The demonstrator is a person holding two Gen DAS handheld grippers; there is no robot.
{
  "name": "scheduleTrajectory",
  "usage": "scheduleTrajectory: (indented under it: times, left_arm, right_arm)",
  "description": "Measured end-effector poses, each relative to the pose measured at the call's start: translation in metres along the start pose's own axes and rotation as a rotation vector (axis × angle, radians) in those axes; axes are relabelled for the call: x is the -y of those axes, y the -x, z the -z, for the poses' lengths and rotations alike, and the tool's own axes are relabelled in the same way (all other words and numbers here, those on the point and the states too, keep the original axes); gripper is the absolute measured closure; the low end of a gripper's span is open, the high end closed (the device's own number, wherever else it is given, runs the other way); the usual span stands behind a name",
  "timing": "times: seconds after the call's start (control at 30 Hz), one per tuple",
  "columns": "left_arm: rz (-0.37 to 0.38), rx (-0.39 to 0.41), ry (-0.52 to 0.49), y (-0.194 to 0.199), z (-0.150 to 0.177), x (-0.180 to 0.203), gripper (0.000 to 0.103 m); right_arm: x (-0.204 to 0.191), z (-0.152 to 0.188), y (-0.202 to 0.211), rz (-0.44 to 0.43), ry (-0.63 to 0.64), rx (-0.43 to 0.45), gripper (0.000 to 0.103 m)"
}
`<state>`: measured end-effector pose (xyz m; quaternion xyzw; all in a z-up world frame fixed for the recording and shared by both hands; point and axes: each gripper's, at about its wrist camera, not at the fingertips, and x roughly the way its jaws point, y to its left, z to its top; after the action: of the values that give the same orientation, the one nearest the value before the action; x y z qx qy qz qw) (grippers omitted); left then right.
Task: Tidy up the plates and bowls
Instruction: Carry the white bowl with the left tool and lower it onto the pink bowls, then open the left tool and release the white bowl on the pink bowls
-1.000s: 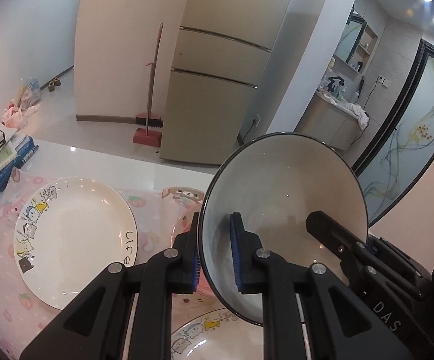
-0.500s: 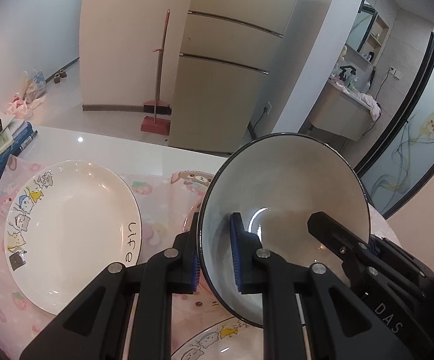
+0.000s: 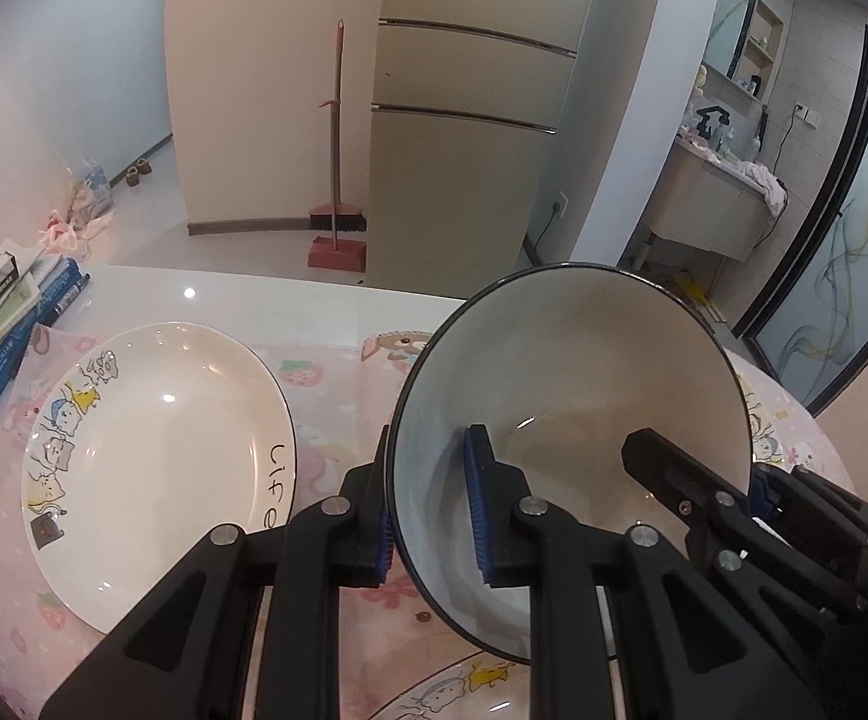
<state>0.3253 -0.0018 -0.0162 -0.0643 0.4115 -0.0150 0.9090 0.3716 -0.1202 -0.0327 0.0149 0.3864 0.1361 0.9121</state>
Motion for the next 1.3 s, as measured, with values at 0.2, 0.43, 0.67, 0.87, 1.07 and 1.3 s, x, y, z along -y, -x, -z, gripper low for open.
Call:
scheduleTrajectory:
  times: [0.2,0.43,0.67,0.87,1.07,1.3]
  left_arm:
    - [-0.022,-0.004,-0.018,-0.005,0.004,-0.001,0.086]
    - [-0.027,0.000,-0.032,-0.011,0.007,0.001,0.086]
    - [-0.057,0.055,-0.055,-0.003,0.009,0.003,0.086]
    - [-0.084,0.133,-0.092,0.007,0.007,0.004,0.086]
    - [-0.091,0.085,-0.082,-0.009,0.012,0.000,0.086]
    - [-0.100,0.095,-0.075,-0.008,0.012,-0.001,0.086]
  right_arm:
    - [-0.001,0.001,-0.005,0.010,0.014,0.002,0.084]
    - [0.002,0.003,-0.009,0.013,0.023,0.005,0.084]
    - [0.002,0.000,-0.009,-0.001,0.011,-0.002,0.084]
    - [0.005,0.000,-0.006,-0.025,0.002,0.006,0.084]
    - [0.002,0.002,-0.009,0.003,0.020,0.017,0.084]
    - [-0.001,0.003,-0.006,0.025,0.052,0.066,0.082]
